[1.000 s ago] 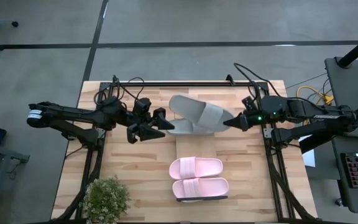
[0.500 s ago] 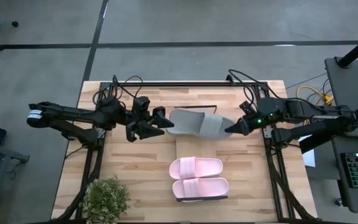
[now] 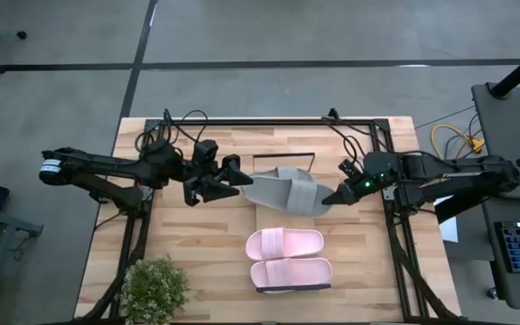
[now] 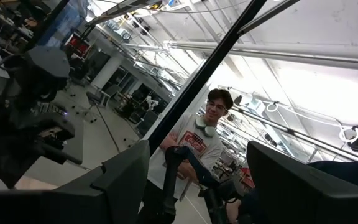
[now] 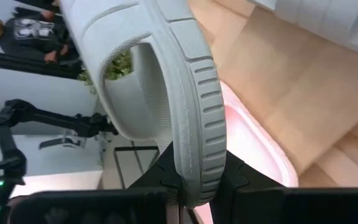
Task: Pick and place slides into the shelf
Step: Put the gray slide on the shelf
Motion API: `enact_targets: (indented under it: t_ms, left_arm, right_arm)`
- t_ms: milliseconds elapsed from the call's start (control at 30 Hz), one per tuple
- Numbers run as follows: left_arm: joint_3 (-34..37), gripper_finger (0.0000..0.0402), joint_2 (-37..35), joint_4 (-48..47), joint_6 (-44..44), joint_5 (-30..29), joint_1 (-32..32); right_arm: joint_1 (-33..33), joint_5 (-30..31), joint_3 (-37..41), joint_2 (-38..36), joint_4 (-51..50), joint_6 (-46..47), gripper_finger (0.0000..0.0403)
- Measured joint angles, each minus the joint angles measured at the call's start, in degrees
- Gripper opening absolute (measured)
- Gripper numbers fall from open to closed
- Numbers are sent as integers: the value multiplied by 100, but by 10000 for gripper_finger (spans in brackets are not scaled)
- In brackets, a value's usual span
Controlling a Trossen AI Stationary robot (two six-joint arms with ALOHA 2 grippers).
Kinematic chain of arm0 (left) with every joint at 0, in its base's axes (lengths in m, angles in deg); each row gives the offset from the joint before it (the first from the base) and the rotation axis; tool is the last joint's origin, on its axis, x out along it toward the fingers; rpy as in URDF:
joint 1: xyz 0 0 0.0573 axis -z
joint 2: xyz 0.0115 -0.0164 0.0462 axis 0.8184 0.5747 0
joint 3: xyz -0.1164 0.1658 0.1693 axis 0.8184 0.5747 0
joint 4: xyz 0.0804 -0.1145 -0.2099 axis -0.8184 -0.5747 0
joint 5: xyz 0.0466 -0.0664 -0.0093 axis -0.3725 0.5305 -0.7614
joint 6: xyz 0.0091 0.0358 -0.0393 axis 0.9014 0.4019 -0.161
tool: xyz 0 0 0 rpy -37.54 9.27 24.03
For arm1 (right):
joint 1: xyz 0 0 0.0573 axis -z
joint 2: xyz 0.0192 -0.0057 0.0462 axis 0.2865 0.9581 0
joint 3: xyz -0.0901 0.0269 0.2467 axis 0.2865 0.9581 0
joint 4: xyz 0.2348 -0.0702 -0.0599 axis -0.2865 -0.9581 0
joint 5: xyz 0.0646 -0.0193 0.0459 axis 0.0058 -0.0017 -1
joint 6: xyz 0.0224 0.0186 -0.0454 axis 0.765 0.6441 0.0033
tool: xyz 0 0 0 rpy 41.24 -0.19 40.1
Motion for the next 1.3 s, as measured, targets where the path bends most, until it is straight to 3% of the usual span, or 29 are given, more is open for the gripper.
enact_targets:
  t_ms: [300,633,933,1300]
  left_arm:
    - [0,254,0,4,43,-16,0]
    - [0,254,0,8,37,-16,0]
    - [0,254,0,34,29,-16,0]
    - [-2,254,0,150,0,-14,0]
  right_arm:
    - [2,-236,556,2,631,256,30]
    - [253,-259,645,43,698,189,30]
    - [485,-591,950,607,1832,192,30]
    - [518,-863,989,1130,2014,145,29]
